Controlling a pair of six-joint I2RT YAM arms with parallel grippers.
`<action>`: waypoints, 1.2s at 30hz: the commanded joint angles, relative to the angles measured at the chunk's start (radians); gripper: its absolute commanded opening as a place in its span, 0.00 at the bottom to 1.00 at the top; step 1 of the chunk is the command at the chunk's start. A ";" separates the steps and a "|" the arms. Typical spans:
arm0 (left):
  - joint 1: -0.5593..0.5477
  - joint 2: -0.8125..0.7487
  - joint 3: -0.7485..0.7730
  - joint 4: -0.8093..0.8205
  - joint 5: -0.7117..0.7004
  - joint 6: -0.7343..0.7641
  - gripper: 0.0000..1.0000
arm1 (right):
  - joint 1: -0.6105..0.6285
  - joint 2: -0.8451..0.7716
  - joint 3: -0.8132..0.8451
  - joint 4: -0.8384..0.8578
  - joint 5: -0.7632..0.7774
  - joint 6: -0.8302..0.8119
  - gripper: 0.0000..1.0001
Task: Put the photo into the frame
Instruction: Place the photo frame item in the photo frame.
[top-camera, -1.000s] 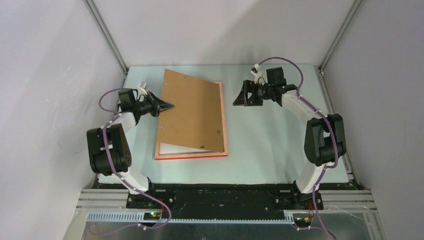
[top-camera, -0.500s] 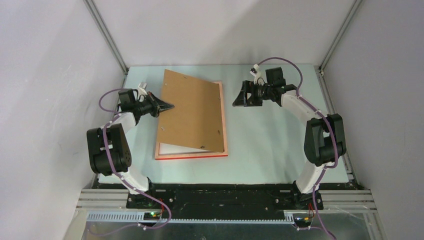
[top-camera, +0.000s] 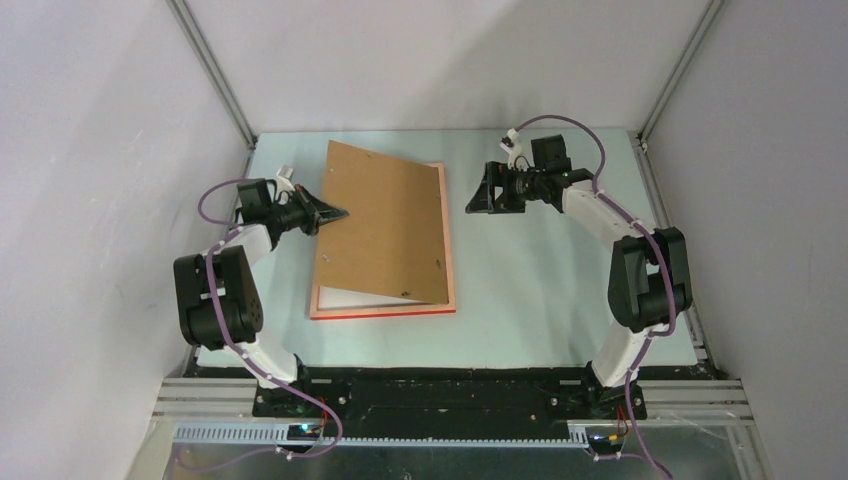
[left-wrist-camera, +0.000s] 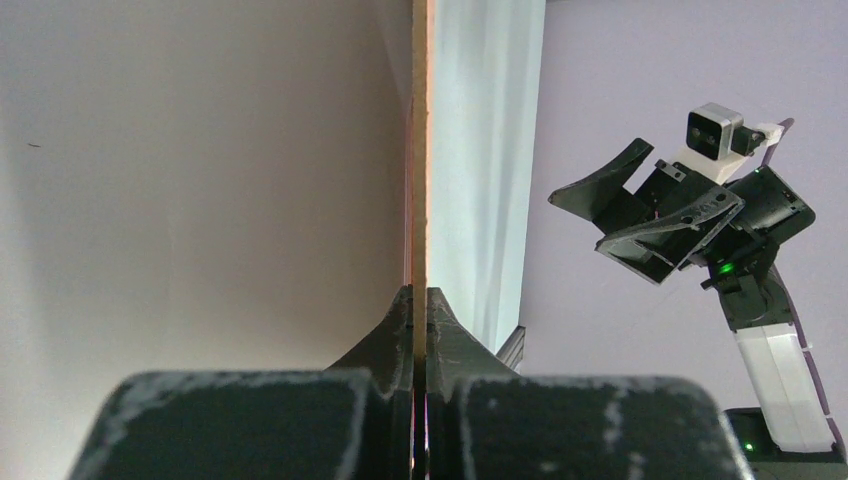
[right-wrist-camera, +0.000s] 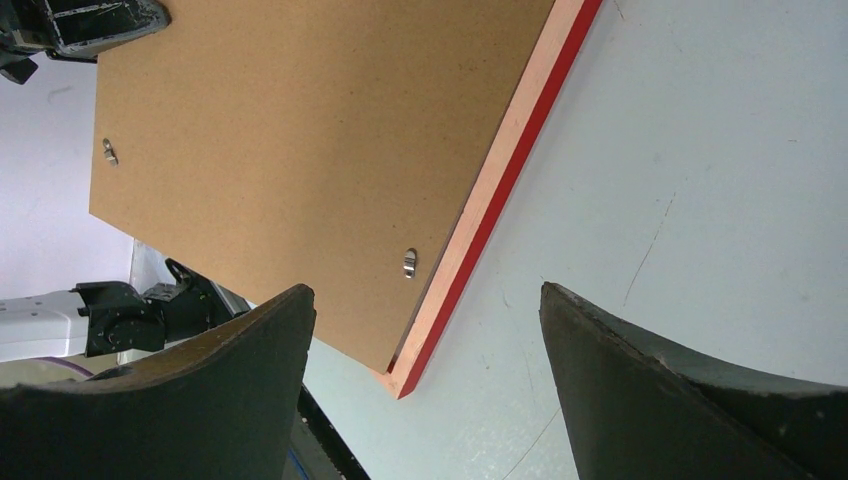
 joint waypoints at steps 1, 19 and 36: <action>0.007 -0.019 0.036 0.029 0.026 -0.014 0.00 | 0.008 0.013 0.013 0.009 0.008 -0.017 0.87; 0.008 0.016 0.076 0.021 0.025 0.039 0.00 | 0.011 0.022 0.013 0.002 0.011 -0.025 0.86; 0.007 0.040 0.028 0.049 0.016 0.025 0.00 | 0.039 0.058 0.013 0.007 0.035 -0.038 0.87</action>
